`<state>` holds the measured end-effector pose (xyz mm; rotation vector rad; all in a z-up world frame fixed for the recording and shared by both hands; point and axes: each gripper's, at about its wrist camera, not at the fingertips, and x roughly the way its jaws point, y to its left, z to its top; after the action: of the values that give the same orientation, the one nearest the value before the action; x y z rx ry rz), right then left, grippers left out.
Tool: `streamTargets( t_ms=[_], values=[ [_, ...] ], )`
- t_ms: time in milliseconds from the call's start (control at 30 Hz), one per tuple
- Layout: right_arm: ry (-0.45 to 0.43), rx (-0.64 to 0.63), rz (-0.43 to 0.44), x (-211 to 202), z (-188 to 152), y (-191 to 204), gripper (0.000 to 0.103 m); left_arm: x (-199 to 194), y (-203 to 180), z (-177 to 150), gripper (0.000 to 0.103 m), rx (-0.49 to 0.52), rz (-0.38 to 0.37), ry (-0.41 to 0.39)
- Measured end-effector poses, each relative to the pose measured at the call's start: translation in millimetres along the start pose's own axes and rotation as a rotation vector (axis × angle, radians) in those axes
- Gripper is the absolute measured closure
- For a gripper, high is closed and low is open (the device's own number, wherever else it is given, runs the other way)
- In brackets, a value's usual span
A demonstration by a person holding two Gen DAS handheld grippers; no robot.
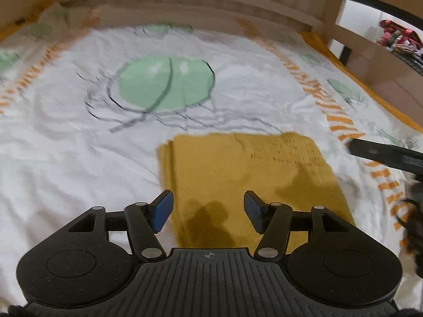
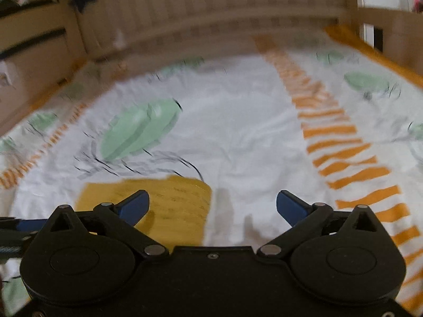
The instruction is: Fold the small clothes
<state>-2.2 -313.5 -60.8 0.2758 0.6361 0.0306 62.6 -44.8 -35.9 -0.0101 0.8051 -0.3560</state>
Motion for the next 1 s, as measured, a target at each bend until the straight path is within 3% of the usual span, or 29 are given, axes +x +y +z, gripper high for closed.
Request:
streamTargets(
  t_ms=[100,300,467,700,900,1000],
  values=[
    [-0.043,0.010,0.028,-35,-1,6,0.000,-21,-3,2,0.046,0.009,0.051,-0.028],
    [-0.042,0.029,0.022,-71,-6,20,0.000,-54,-15,-1,0.046,0.057,0.134,-0.063],
    [0.003,0.047,0.062,-87,-22,22,0.000,-68,-23,-14,0.046,0.076,0.181,-0.028],
    [0.029,-0.016,0.029,-105,-49,41,0.000,-71,-23,-38,0.046,0.069,0.157,0.035],
    [0.071,0.014,-0.102,-110,-57,51,0.001,-74,-23,-58,0.046,0.055,0.157,0.074],
    [0.098,0.031,-0.113,-106,-60,52,0.001,-77,-23,-65,0.046,0.048,0.164,0.085]
  ],
)
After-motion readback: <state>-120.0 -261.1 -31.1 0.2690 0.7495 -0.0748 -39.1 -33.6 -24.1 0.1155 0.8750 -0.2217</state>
